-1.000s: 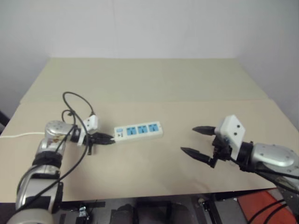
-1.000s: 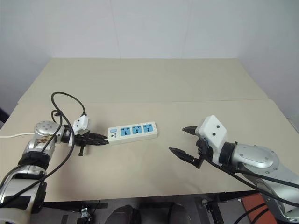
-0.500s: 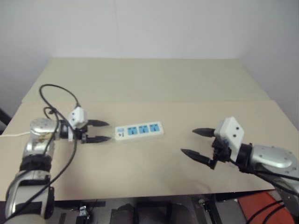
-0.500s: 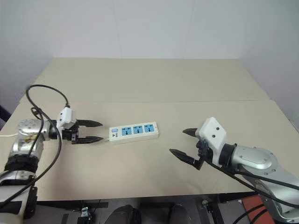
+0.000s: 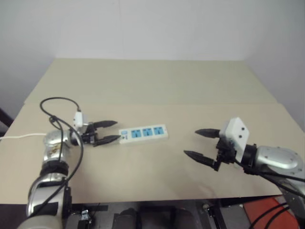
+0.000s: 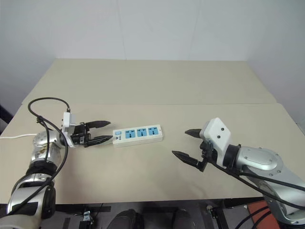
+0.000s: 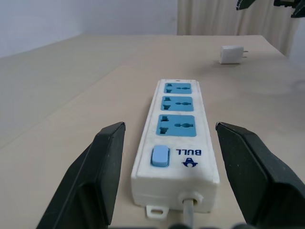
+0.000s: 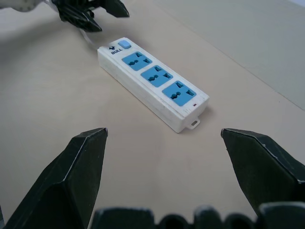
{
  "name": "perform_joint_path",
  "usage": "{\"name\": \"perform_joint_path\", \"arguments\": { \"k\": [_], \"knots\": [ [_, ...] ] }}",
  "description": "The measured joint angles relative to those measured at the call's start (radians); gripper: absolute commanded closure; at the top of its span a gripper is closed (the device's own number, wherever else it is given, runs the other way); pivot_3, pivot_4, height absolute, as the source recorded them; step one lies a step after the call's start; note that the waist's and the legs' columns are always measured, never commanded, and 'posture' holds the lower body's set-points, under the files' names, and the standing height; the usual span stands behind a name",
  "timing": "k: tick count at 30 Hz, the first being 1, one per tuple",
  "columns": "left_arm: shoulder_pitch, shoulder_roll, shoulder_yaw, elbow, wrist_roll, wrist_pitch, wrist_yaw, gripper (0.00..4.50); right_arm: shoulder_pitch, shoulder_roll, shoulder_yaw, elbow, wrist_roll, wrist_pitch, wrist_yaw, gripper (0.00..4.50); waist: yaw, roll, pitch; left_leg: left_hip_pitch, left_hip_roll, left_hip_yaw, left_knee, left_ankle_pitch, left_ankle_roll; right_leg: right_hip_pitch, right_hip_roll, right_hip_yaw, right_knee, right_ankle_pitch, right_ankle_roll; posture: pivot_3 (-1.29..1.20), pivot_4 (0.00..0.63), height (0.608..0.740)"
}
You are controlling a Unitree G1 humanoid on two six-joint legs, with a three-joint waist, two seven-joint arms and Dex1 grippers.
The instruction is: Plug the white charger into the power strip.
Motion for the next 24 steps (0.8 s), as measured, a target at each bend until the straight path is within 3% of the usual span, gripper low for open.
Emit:
{"name": "perform_joint_path", "arguments": {
  "k": [10,14,24],
  "knots": [
    [-0.110,-0.020,-0.076,0.161,0.020,-0.068,-0.003,1.21,0.027,-0.014,-0.027,-0.023,0.009,0.007,-0.007,0.00,-0.001,0.000,0.000,0.000,0.001,0.000,0.000,0.000,0.001,0.000,0.000,0.000,0.000,0.000,0.000,0.00,0.150,0.740],
    [-0.113,-0.020,-0.107,0.162,0.013,-0.044,-0.003,0.06,0.053,-0.018,-0.051,-0.043,0.010,0.022,-0.021,0.00,-0.001,0.000,0.000,0.000,0.001,0.000,0.000,0.000,0.001,0.000,0.000,0.000,0.000,0.000,0.000,0.00,0.150,0.740],
    [-0.112,-0.034,-0.100,0.171,0.001,-0.089,-0.003,0.02,0.059,-0.018,-0.053,-0.052,0.011,0.027,-0.030,0.00,-0.001,0.000,0.000,0.000,0.001,0.000,0.000,-0.001,0.001,0.000,0.000,0.000,0.000,0.000,0.000,0.00,0.150,0.740]
  ]
}}
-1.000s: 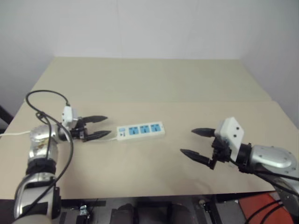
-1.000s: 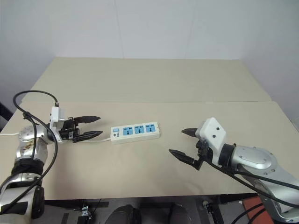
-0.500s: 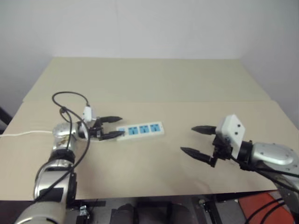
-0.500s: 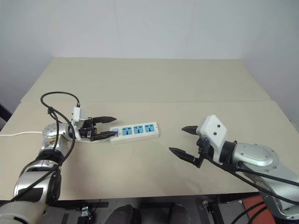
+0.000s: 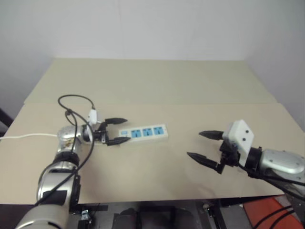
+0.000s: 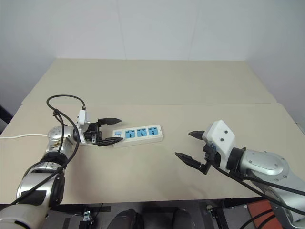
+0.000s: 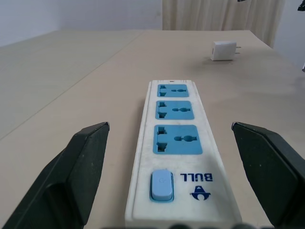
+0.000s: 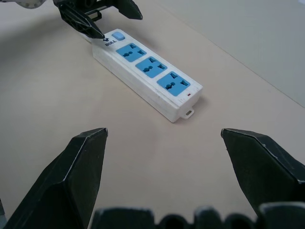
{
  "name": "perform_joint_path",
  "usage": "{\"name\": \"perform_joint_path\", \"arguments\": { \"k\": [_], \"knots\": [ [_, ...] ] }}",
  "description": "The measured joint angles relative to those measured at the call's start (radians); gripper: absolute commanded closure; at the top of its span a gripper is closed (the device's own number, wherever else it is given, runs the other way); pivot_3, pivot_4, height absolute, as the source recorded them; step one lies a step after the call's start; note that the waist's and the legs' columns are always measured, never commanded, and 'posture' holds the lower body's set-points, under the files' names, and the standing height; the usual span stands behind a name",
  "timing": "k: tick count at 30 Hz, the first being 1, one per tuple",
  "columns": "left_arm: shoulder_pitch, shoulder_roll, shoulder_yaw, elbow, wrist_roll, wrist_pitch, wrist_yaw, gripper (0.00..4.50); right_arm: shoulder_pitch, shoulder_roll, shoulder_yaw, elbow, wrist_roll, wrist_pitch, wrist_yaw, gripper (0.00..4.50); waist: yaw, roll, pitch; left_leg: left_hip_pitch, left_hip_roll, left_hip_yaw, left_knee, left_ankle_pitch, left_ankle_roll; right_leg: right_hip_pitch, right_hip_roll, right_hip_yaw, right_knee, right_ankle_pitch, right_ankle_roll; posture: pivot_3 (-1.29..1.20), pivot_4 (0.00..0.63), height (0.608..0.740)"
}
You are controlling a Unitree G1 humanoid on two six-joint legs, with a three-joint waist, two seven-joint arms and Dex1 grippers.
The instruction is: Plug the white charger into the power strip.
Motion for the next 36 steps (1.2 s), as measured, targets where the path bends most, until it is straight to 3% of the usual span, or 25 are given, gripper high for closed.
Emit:
{"name": "perform_joint_path", "arguments": {
  "k": [36],
  "knots": [
    [-0.023,-0.064,0.048,0.135,0.164,-0.069,0.060,0.02,0.000,0.000,-0.001,-0.015,0.002,0.016,-0.002,0.00,0.004,0.000,-0.002,0.002,0.000,0.000,0.000,-0.001,0.001,0.002,0.000,0.000,0.001,0.000,0.000,0.00,0.150,0.740]
  ]
}}
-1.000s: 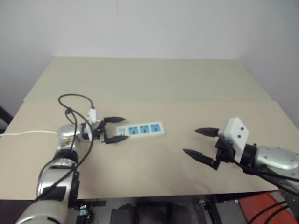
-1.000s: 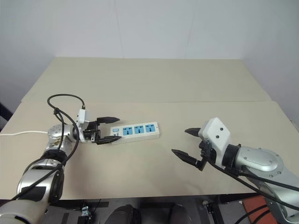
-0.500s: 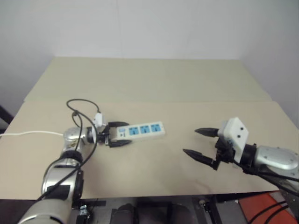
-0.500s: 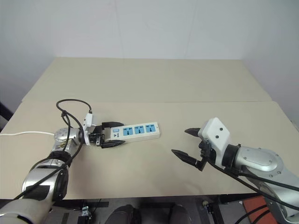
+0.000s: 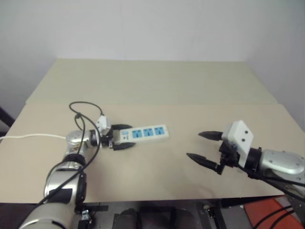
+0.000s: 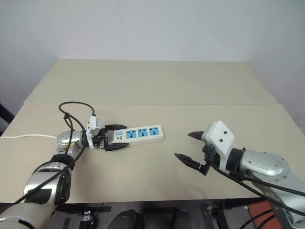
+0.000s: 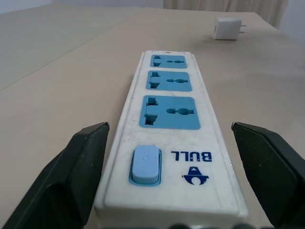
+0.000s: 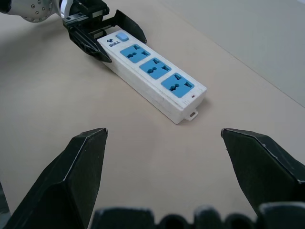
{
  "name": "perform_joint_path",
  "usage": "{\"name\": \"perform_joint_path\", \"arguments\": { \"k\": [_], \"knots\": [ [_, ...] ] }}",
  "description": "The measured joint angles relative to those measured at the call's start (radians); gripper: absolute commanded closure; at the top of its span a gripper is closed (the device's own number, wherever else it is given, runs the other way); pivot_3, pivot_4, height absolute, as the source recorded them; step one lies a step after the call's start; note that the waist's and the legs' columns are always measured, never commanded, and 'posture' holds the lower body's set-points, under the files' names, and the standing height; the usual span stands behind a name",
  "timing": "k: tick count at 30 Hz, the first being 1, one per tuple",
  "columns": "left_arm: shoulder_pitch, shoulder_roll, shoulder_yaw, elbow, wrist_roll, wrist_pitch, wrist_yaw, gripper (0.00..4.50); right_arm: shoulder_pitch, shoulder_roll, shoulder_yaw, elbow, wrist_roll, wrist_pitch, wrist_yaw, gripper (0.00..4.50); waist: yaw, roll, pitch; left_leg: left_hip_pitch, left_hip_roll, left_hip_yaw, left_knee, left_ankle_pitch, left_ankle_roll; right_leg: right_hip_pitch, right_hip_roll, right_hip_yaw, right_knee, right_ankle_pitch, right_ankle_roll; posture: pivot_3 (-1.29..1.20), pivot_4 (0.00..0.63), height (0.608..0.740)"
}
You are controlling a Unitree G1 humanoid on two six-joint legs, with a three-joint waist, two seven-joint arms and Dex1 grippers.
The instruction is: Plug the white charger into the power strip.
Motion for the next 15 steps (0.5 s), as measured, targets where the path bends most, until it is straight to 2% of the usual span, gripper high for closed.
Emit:
{"name": "perform_joint_path", "arguments": {
  "k": [15],
  "knots": [
    [-0.001,0.010,0.026,0.004,0.017,0.001,-0.006,0.02,0.000,0.000,0.001,0.000,0.000,0.000,-0.006,0.00,-0.003,0.000,0.000,-0.001,0.000,0.000,0.000,0.000,0.000,-0.001,0.000,0.000,-0.001,0.000,0.000,0.00,0.150,0.740]
  ]
}}
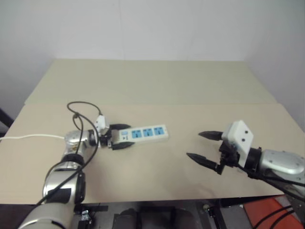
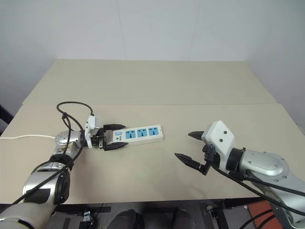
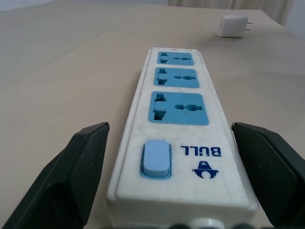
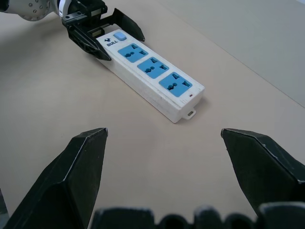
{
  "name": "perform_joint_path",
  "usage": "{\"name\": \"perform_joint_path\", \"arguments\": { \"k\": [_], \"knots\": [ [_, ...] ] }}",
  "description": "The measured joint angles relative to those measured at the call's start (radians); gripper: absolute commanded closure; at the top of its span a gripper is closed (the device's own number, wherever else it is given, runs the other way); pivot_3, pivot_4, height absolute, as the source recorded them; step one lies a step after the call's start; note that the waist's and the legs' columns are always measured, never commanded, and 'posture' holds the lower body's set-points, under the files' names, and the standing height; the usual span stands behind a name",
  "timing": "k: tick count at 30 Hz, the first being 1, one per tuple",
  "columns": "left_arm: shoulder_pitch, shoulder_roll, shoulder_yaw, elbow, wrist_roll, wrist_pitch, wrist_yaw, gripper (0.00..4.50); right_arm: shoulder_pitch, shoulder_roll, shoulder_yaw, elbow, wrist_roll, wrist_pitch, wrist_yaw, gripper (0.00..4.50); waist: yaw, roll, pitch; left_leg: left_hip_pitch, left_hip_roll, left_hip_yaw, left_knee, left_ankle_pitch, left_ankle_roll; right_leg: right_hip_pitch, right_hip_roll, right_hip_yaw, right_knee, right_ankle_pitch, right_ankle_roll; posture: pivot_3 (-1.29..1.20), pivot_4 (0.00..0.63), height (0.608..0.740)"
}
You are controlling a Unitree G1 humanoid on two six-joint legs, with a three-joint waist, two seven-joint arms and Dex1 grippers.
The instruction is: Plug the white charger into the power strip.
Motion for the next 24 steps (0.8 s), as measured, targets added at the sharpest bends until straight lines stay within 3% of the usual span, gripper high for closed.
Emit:
{"name": "perform_joint_path", "arguments": {
  "k": [16,20,24],
  "knots": [
    [0.001,0.017,-0.001,0.006,0.032,-0.006,0.004,0.02,0.000,0.000,0.003,0.000,0.000,0.000,-0.006,0.00,-0.001,0.000,0.000,0.000,0.000,0.000,0.000,0.000,0.000,0.000,0.000,0.000,0.000,0.000,0.000,0.00,0.150,0.740],
    [0.001,0.021,-0.002,0.006,0.042,-0.007,0.011,1.24,0.000,0.000,0.004,0.000,0.000,0.000,-0.008,0.00,-0.001,0.000,0.000,0.001,0.000,0.000,0.000,0.000,0.000,0.000,0.000,0.000,0.000,0.000,0.000,0.00,0.150,0.740],
    [0.001,0.021,-0.002,0.006,0.045,-0.007,0.012,1.23,0.000,0.000,0.004,0.000,0.000,0.000,-0.008,0.00,-0.002,0.000,0.000,0.001,0.000,0.000,0.000,0.000,0.000,0.000,0.000,0.000,0.000,0.000,0.000,0.00,0.150,0.740]
  ]
}}
